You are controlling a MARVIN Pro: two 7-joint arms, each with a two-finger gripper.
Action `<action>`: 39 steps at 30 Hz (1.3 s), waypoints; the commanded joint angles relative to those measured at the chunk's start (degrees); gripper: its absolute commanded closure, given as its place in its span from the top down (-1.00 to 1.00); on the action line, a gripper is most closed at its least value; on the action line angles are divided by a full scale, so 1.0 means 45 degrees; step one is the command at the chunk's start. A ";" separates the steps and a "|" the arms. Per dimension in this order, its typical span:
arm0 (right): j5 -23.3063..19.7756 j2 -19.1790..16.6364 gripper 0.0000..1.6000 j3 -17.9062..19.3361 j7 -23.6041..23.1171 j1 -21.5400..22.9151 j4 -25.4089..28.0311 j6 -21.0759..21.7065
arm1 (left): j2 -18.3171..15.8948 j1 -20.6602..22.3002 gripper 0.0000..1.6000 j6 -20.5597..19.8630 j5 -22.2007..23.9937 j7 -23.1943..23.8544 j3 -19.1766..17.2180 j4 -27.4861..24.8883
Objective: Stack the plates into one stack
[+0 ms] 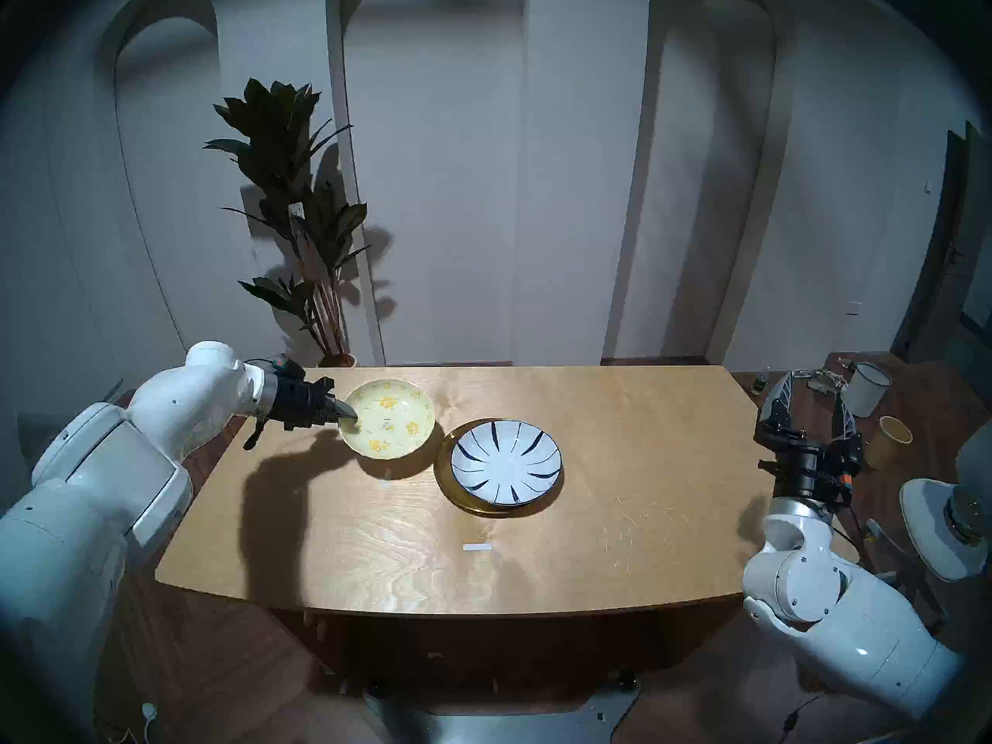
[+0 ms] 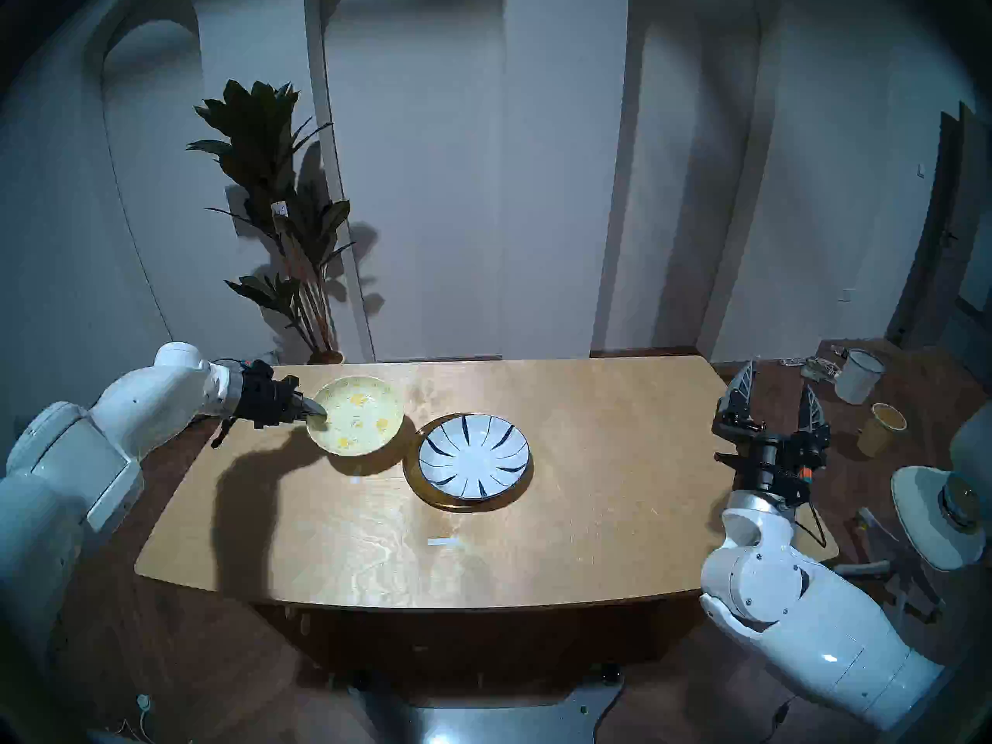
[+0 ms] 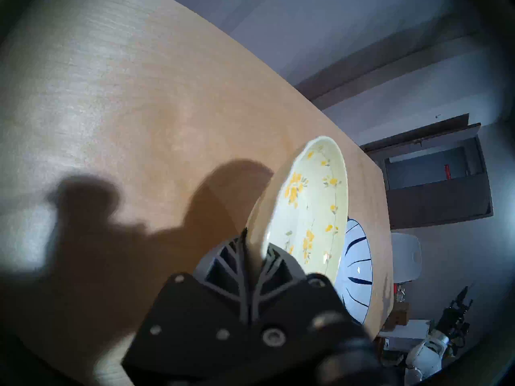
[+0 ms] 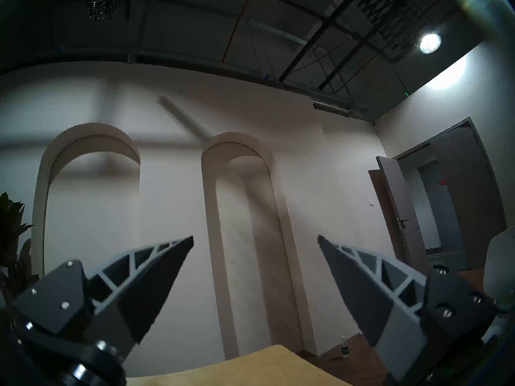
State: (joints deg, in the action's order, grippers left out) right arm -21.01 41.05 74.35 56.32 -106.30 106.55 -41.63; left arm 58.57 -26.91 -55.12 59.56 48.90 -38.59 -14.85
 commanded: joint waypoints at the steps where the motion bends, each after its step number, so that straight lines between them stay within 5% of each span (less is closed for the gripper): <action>1: 0.0021 0.0023 1.00 -0.0016 -0.0093 0.0227 0.0018 -0.0020 | 0.0160 0.0833 -1.00 0.0027 0.0080 0.0116 0.0027 -0.0168; 39: -0.0066 0.0039 1.00 0.0410 -0.0127 0.0355 -0.1496 -0.0059 | 0.0220 0.1100 -1.00 0.0027 -0.0011 0.0270 0.0631 -0.0584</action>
State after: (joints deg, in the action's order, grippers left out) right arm -21.12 41.78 75.23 55.53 -104.98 100.12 -41.59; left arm 59.94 -25.41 -55.12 59.17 49.00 -35.60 -16.23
